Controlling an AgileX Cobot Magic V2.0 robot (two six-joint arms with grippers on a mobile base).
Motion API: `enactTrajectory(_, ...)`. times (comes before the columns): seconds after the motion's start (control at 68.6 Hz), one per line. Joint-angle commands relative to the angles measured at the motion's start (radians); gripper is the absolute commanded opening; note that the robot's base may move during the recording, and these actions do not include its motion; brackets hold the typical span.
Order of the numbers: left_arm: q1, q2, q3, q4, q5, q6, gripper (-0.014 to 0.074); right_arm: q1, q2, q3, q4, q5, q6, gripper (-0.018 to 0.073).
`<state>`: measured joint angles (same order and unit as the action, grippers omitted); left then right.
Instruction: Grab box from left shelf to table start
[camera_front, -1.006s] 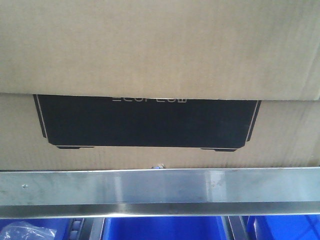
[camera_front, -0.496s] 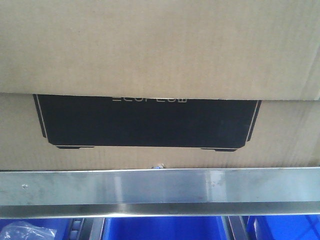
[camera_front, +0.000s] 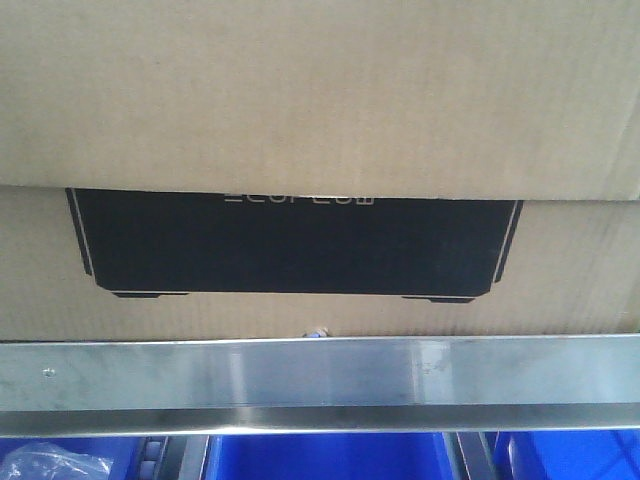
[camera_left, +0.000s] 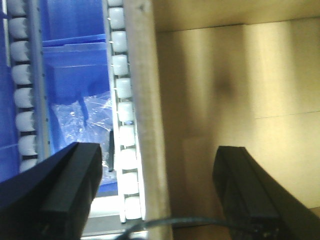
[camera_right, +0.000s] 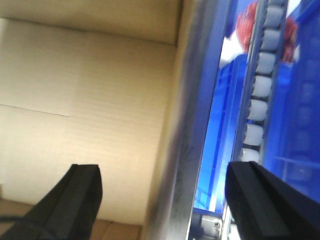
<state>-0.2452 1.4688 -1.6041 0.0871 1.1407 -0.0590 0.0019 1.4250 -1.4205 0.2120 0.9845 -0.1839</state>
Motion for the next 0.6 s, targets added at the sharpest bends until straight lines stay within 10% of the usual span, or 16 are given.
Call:
enactTrajectory(0.0, -0.007, -0.019, -0.034, -0.003, -0.036, -0.010, 0.0380, 0.009, 0.011, -0.060, 0.001, -0.052, -0.010, 0.0603)
enactTrajectory(0.365, -0.007, 0.020, -0.034, -0.005, -0.036, -0.010, 0.0337, 0.034, 0.131, -0.154, -0.041, 0.044, 0.052, 0.0578)
enactTrajectory(0.583, -0.007, 0.026, -0.034, -0.005, -0.036, -0.010, 0.0072, 0.034, 0.149, -0.154, -0.044, 0.070, 0.052, 0.0279)
